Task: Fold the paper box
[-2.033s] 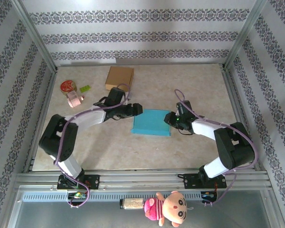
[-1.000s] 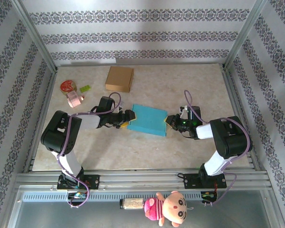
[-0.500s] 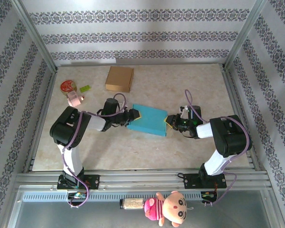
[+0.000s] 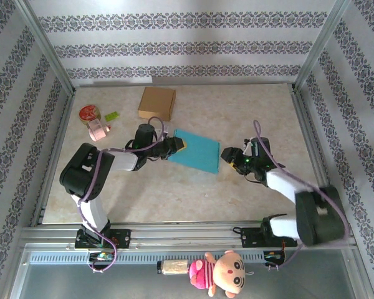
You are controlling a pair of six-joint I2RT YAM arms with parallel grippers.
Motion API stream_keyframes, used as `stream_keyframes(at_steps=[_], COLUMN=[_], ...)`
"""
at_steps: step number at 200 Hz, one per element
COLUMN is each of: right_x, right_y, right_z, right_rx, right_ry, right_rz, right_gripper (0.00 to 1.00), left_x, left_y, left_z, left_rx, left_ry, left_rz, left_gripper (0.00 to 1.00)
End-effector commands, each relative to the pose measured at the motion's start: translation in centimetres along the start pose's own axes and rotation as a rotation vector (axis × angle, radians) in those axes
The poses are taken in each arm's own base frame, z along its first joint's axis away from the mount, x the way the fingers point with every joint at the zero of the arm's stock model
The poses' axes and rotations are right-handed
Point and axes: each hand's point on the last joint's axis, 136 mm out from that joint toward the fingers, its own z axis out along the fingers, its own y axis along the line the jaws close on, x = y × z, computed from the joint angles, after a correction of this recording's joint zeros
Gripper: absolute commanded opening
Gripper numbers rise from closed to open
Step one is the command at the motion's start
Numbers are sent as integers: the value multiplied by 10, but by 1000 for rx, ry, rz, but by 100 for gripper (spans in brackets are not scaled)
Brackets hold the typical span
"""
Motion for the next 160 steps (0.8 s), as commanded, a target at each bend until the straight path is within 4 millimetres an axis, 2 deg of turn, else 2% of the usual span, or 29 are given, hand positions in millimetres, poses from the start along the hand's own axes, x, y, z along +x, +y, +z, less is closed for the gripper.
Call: stream_keyframes(at_steps=[1, 19, 32, 50, 63, 99, 119, 134, 146, 160], right_x=[-20, -7, 10, 45, 59, 44, 28, 12, 5, 2], right_y=[34, 89, 119, 151, 156, 154, 144, 148, 151, 151], right_z=[-45, -68, -75, -68, -53, -6, 18, 24, 26, 32], right_rx=[116, 17, -5, -15, 46, 259, 352, 428, 448, 434], right_ry=[-194, -278, -337, -387, -409, -425, -467, -544, -576, -575], right_rz=[-295, -642, -909, -1365, -1624, -1936, -1988, -1991, -1987, -1977], right_gripper=[76, 97, 98, 98, 98, 98, 98, 96, 89, 76], left_x=[-16, -23, -28, -33, -34, -34, -33, -31, -31, -30], left_y=[-19, -23, -28, -36, -41, -50, -54, -57, -57, -51], left_z=[-12, -19, -23, -28, -29, -31, -33, -34, -35, -34], left_rx=[-31, -67, -73, -68, -68, -40, -20, -14, -14, -26], left_ry=[-43, -63, -73, -81, -78, -77, -75, -67, -67, -56], left_rz=[39, 7, -22, -34, -34, -63, -82, -94, -103, -131], left_gripper=[30, 29, 28, 28, 28, 28, 28, 28, 27, 27])
